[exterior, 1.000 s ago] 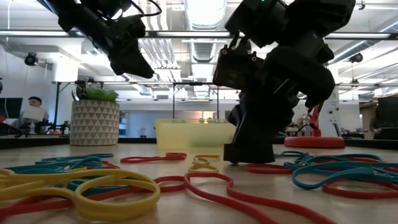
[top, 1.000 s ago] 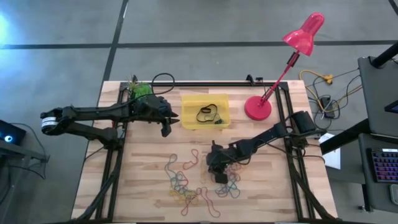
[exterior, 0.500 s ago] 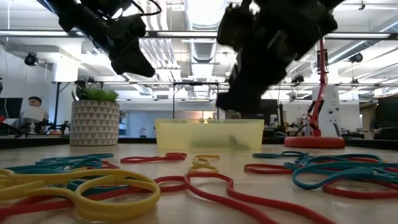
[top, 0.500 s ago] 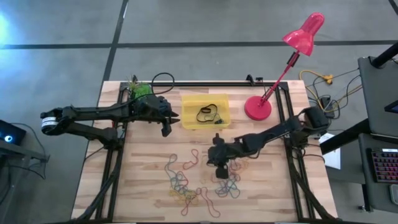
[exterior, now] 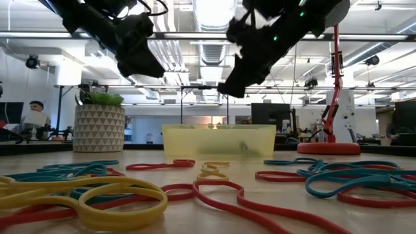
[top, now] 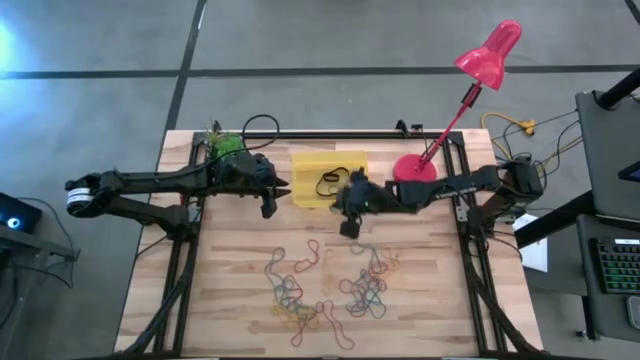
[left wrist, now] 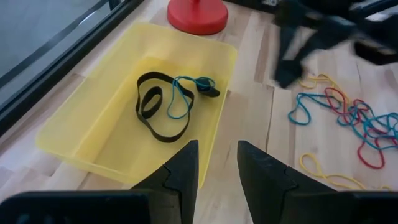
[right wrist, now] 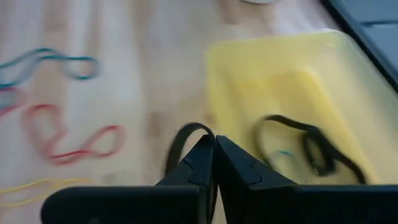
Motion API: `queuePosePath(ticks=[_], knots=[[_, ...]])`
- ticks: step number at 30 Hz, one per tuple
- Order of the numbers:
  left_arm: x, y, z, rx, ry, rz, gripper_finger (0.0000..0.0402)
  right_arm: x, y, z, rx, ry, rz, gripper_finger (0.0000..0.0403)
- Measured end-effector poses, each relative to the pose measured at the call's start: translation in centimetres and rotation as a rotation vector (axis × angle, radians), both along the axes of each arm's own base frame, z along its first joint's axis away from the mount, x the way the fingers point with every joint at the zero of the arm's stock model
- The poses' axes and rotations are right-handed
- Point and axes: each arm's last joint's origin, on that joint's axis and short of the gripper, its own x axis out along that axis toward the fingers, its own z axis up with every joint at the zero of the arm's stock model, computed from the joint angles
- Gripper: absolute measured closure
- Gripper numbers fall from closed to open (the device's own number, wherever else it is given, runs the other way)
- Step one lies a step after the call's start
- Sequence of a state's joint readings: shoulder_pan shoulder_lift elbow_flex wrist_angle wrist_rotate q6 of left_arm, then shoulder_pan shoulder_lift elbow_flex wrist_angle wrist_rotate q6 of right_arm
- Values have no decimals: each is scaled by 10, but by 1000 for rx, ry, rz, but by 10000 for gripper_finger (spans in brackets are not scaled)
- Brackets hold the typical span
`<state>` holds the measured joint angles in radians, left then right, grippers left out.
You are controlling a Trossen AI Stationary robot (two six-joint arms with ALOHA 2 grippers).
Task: Pick and place rubber bands into bin
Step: Put the black rubber band into the yellow bin, then put the red rubber band into the yellow bin
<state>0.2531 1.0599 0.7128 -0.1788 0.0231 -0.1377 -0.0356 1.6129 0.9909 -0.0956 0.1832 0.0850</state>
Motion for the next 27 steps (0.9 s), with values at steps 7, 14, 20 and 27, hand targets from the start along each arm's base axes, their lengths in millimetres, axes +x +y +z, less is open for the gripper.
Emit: queuePosePath(ticks=[7, 14, 20, 27], knots=[[0, 0, 0, -14, -5, 9, 307, -1, -50, -14, 41, 36, -85, 394], [1, 0, 1, -26, -23, 18, 307, -4, -80, -31, 61, 78, -167, 394], [1, 0, 0, -31, -20, 20, 307, -4, -84, -33, 82, 78, -110, 384], [1, 0, 1, -30, -22, 21, 307, -5, -88, -32, 94, 75, -122, 318]])
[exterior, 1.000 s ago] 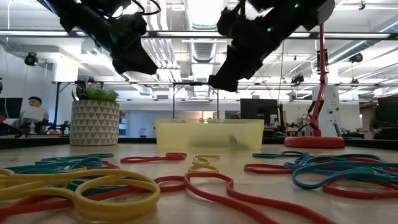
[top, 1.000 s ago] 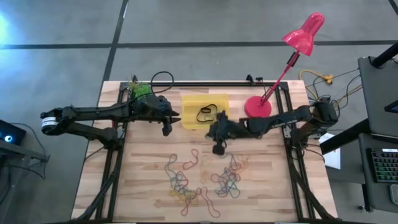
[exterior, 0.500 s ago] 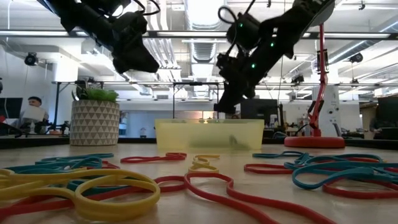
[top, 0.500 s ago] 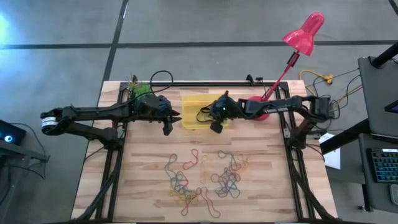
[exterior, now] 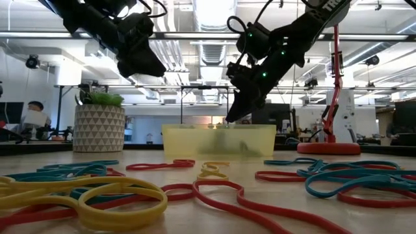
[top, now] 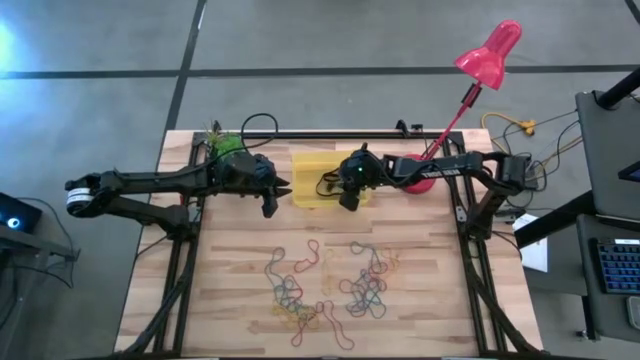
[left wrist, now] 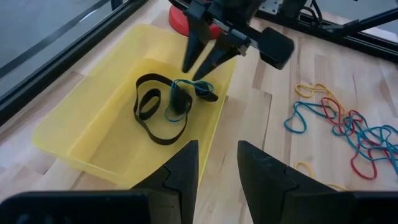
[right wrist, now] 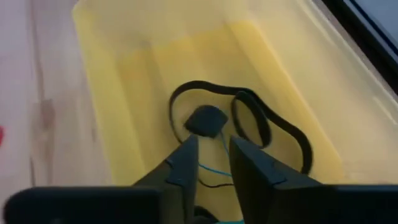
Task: Pick and place rubber bands into bin
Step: Put the red rubber band into the yellow bin
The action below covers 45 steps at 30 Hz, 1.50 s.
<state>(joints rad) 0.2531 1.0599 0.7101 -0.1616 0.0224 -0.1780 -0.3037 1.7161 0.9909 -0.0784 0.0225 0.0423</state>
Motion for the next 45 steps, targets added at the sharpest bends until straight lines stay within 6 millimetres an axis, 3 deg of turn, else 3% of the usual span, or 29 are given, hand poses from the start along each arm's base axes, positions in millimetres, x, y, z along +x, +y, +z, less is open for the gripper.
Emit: queuePosePath(ticks=[6, 11, 18, 25, 32, 45], knots=[[-1, 0, -1, -4, 11, -2, 307, -2, -1, 1, 14, 9, -15, 268], [-6, -5, -10, -71, 105, -108, 307, -8, 4, 12, 76, -4, 54, 254], [-19, -20, -34, -159, 312, -206, 307, -21, 28, 50, 116, -87, 206, 257], [-13, -45, -54, -150, 386, -337, 307, -44, 58, 86, 96, -127, 307, 272], [23, -65, -60, 13, 420, -467, 307, -71, 74, 108, 143, -125, 302, 284], [103, -70, -59, 256, 557, -694, 307, -113, 91, 125, 258, -62, 239, 301]])
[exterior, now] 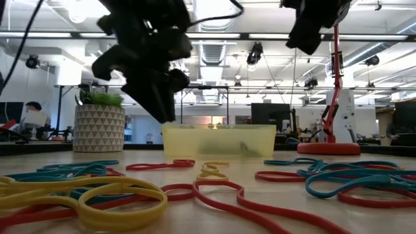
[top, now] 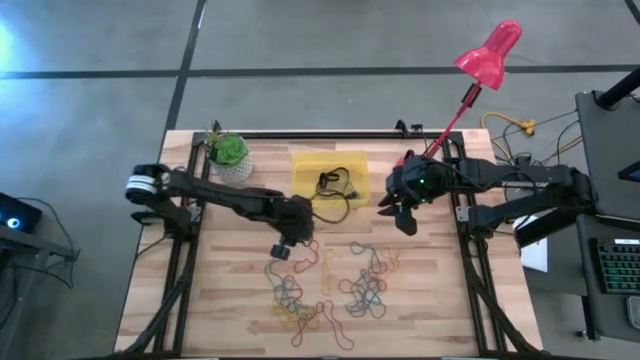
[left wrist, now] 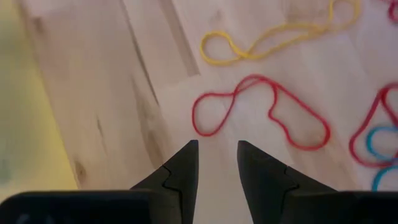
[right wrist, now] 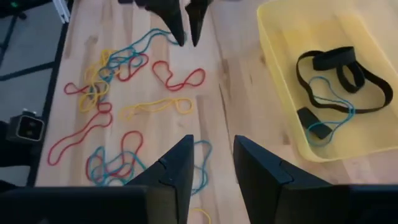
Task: Pick and place rubber bands into bin
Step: Put the red rubber band into the yellow bin
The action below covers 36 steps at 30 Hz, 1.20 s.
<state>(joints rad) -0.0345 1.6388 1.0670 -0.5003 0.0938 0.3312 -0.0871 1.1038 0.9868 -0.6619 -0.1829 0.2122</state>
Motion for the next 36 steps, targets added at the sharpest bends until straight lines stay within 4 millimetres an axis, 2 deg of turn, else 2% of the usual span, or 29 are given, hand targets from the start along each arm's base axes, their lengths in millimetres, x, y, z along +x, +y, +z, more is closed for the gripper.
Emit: queuePosePath(ticks=[5, 10, 23, 36], knots=[[19, -1, -9, 32, 80, -64, 307, -10, 5, 4, 24, -16, -5, 306], [29, -2, -12, 43, 76, -94, 307, -19, 10, 4, 33, -23, -21, 310], [34, -7, -32, 71, 113, -152, 307, -28, 13, 3, 54, -40, -33, 318], [37, -8, -34, 96, 83, -178, 307, -28, 12, 3, 40, -42, -45, 326]])
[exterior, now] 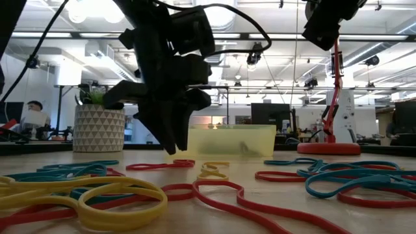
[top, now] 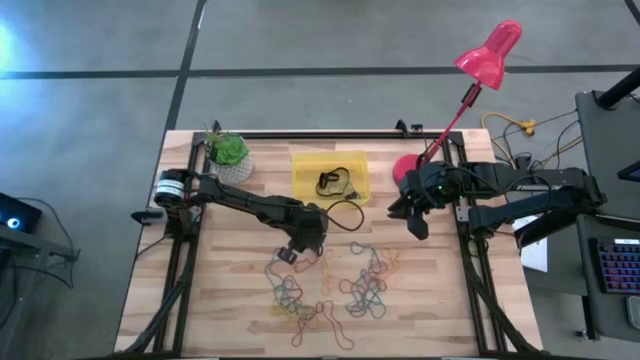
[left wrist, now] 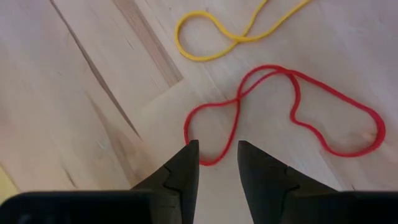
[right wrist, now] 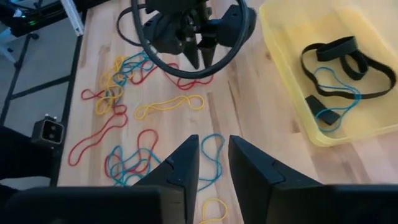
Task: Pick and place rubber bands into bin
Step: Put the red rubber band into the yellow bin
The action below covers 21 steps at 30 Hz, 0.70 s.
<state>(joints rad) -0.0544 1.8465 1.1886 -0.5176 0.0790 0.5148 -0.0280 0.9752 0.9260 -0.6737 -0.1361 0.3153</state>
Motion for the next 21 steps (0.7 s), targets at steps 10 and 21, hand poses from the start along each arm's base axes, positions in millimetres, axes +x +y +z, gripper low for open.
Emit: queuePosePath(ticks=[10, 21], knots=[[1, -1, -2, -10, -27, -32, 307, 0, 0, 0, -3, -6, -9, 328], [-3, -1, -8, -9, -17, -52, 307, 1, 0, 0, 8, -5, -18, 334]])
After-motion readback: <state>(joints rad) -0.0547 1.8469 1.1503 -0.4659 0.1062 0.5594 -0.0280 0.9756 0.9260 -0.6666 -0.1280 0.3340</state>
